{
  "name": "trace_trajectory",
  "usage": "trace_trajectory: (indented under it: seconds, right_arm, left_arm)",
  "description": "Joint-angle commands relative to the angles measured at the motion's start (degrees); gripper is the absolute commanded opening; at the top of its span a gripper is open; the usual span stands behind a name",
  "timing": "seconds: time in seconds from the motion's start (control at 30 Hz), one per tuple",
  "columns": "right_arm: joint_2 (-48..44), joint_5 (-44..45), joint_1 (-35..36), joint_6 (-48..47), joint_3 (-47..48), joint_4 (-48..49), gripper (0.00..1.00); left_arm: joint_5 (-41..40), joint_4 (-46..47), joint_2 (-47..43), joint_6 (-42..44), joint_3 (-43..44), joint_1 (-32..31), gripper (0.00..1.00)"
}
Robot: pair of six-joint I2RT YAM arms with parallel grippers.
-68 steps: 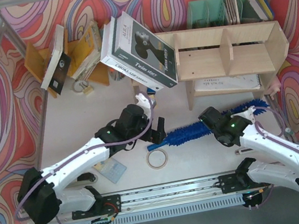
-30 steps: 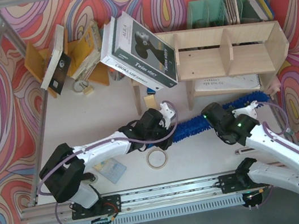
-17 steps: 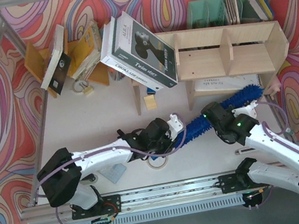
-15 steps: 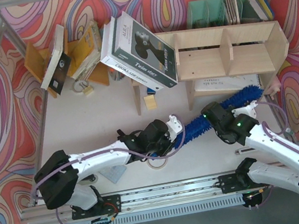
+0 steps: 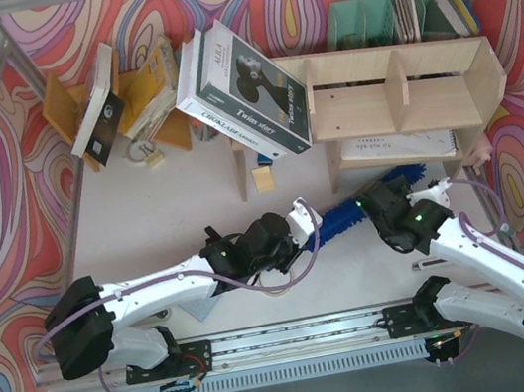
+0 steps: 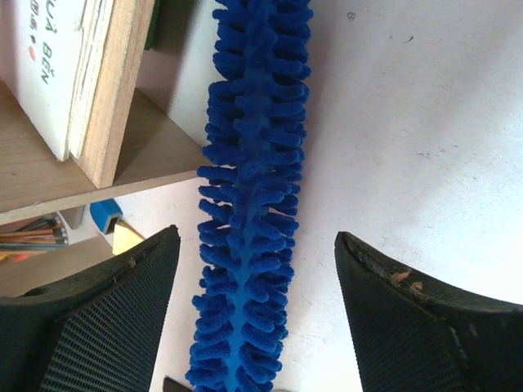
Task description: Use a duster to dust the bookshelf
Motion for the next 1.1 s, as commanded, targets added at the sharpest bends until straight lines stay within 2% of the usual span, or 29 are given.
trace_trajectory:
  seconds: [0.0, 0.4, 0.53, 0.77, 0.93, 1.0, 1.07]
  right_arm:
    - [0.8, -0.3, 0.0, 0.2, -1.2, -0.6, 0.72]
    - [6.6, -5.5, -0.9, -3.3, -4.9, 12.4, 0.76]
    - [9.1, -7.3, -2.8, -2.7, -5.0, 13.1, 0.72]
    - [8.5, -5.7, -3.8, -2.7, -5.0, 11.9, 0.48]
    - [7.3, -5.4, -4.0, -3.2, -4.7, 11.4, 0.22]
    - [6.8, -5.5, -4.0, -2.6, -4.4, 10.8, 0.13]
    - [5.6, -5.3, -4.1, -2.4, -4.0, 10.2, 0.07]
  left_arm:
    - [-1.9, 2.9, -2.0, 0.5, 0.6, -1.1, 0.0]
    - [-4.3, 2.0, -6.7, 0.3, 1.2, -4.9, 0.0]
    - [-4.7, 1.8, -8.2, -0.1, 0.9, -5.8, 0.0]
    - [-5.2, 1.2, -9.2, -0.2, 0.6, -6.4, 0.0]
    - [-5.3, 0.7, -8.8, -0.3, 0.4, -6.4, 0.0]
    - [-5.7, 0.4, -8.3, -0.4, 0.4, -6.4, 0.08]
    - [-5.5, -0.5, -7.6, -0.5, 0.7, -6.4, 0.23]
